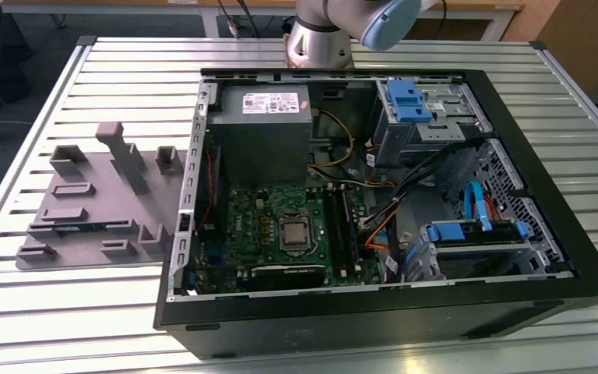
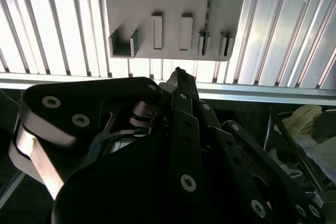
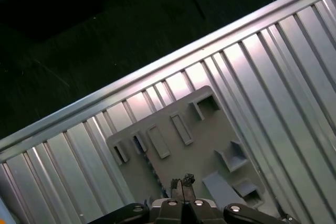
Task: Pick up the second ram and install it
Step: 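Pick up the second ram and move it above second insertion slot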
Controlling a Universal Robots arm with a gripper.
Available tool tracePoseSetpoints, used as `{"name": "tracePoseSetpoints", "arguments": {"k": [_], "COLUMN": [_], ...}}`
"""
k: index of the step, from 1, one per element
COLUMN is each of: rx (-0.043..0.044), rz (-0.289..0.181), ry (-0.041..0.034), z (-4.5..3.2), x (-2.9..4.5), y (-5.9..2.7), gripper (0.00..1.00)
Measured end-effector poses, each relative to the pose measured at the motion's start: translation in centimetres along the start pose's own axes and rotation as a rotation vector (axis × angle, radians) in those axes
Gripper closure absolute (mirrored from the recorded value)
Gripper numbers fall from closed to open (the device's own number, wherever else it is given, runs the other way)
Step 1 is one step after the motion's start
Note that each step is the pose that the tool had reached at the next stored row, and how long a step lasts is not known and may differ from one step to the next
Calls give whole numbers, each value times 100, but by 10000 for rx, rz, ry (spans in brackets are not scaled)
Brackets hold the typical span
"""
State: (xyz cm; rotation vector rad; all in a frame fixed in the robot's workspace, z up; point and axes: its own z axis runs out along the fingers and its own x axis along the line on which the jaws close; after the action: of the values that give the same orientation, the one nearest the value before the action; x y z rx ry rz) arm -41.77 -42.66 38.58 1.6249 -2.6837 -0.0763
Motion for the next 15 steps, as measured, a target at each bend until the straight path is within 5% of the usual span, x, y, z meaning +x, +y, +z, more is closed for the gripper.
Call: {"name": "tracePoseSetpoints", "arguments": {"k": [15], "rx": [-31], "rz": [-1436], "ry": [64], "z": [1], "x": [1], "y": [1], "gripper": [89]}}
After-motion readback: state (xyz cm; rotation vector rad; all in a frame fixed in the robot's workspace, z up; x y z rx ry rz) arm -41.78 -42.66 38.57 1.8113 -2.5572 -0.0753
